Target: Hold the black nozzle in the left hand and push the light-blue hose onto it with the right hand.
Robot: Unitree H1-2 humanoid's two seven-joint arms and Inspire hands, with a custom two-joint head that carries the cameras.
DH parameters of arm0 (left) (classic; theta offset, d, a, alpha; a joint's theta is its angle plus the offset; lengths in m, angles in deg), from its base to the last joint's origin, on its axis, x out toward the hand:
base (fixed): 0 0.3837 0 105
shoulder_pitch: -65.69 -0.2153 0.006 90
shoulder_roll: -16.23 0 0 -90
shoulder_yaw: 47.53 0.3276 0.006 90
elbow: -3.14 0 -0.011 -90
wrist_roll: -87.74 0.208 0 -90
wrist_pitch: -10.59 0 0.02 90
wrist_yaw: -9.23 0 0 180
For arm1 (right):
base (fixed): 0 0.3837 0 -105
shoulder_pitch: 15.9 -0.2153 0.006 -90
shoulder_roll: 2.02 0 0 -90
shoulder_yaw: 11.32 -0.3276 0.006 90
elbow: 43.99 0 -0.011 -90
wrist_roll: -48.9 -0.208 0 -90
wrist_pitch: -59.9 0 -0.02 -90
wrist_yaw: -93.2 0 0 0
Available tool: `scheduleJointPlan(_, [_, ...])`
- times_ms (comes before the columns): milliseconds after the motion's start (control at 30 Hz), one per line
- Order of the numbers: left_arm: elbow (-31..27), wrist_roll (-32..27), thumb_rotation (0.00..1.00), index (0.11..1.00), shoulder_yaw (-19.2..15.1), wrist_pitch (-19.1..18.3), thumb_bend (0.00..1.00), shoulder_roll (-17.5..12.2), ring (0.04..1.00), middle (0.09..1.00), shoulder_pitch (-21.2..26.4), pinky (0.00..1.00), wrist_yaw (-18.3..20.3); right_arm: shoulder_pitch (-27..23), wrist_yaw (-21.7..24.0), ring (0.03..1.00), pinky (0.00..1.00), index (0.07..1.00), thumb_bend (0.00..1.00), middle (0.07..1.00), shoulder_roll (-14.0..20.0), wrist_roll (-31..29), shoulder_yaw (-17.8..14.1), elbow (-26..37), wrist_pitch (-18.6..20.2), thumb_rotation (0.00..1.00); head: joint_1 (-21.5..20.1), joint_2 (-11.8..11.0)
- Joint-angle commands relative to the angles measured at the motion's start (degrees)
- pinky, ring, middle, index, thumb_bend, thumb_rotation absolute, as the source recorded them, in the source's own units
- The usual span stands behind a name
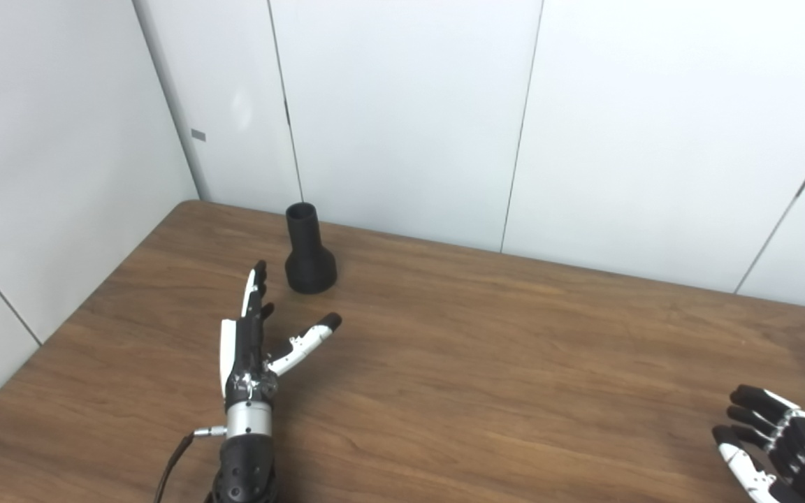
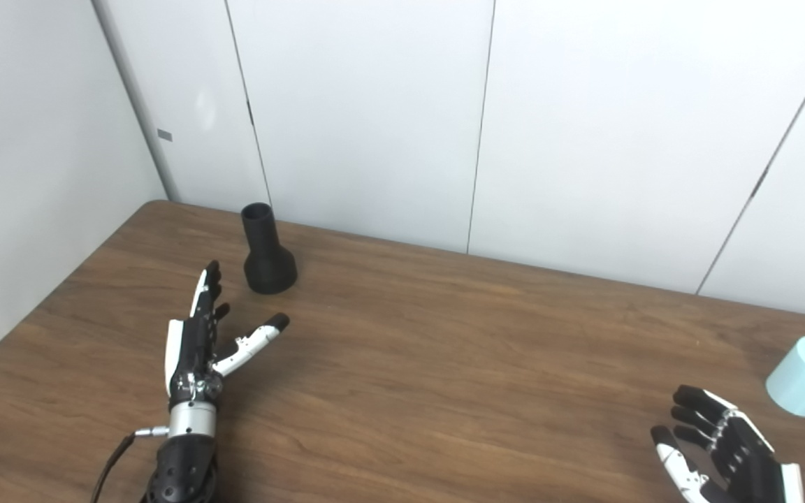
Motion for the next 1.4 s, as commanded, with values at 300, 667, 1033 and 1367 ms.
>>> scheduleJointPlan(300, [2.49,5.66,0.35,1.000,0.87,-1.62,0.99,-5.87,0.990,0.989,3.71,0.97,-1.12,-0.90,-0.10,0.709,0.64,0.676,0.18,0.717,0.30,-0.40,-0.46,2.70,-0.43,0.00,0.57,-0.22])
scheduleJointPlan(667, [5.35,9.71,0.33,1.000,3.37,-7.30,1.00,-11.05,0.719,0.991,7.19,0.62,0.62,-1.09,0.07,0.728,0.66,0.694,0.18,0.738,0.32,-1.56,-0.65,2.54,-0.44,0.00,1.69,-0.52])
scheduleJointPlan(1033, [10.74,12.72,0.37,0.996,7.10,-11.51,1.00,-16.76,0.932,0.983,11.04,0.83,3.78,-1.13,-0.21,0.691,0.61,0.666,0.19,0.704,0.47,-1.98,-0.95,2.17,-1.16,0.00,2.33,-0.77])
scheduleJointPlan(1367, [18.24,14.67,0.29,0.983,9.90,-9.69,1.00,-19.32,0.962,0.962,14.83,0.87,3.54,-1.05,0.19,0.696,0.62,0.667,0.20,0.709,0.79,-2.57,-1.09,2.54,-0.10,0.00,2.52,-1.04])
